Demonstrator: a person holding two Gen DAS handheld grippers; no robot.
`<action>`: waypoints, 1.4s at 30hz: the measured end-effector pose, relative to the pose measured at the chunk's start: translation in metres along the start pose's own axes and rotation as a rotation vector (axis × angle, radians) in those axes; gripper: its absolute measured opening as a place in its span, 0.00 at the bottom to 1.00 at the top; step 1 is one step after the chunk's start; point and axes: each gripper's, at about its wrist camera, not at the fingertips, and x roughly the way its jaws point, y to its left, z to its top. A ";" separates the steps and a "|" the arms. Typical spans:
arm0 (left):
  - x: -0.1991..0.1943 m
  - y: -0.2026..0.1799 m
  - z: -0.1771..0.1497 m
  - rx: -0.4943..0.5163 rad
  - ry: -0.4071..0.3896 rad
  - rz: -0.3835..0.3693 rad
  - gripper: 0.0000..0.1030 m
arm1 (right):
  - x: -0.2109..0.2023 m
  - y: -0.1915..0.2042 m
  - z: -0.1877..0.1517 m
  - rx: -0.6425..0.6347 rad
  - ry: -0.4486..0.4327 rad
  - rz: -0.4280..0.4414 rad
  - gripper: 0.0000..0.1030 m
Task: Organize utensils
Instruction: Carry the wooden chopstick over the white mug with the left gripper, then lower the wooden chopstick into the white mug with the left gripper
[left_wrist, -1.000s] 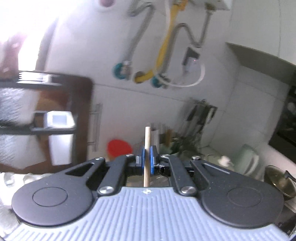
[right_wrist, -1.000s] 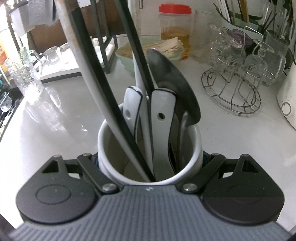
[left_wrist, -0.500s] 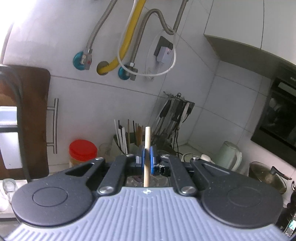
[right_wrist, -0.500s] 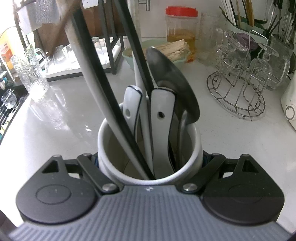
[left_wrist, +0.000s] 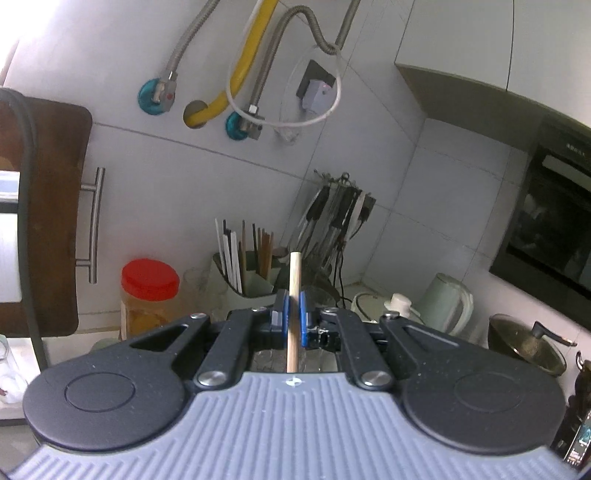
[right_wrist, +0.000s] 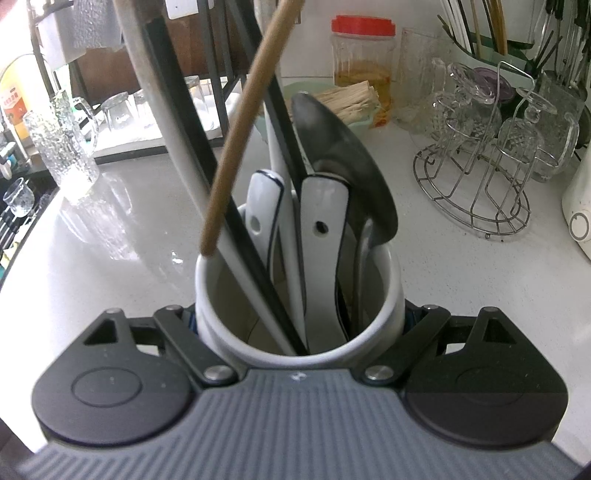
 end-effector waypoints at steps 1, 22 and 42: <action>0.000 0.001 -0.002 0.000 0.003 0.001 0.06 | 0.000 0.000 0.000 0.000 0.000 0.000 0.89; -0.025 -0.012 -0.009 0.023 0.100 0.029 0.06 | -0.003 0.002 -0.001 -0.001 0.017 0.005 0.89; -0.050 -0.006 0.001 -0.083 0.500 0.000 0.06 | -0.004 0.004 -0.004 0.002 0.002 -0.004 0.89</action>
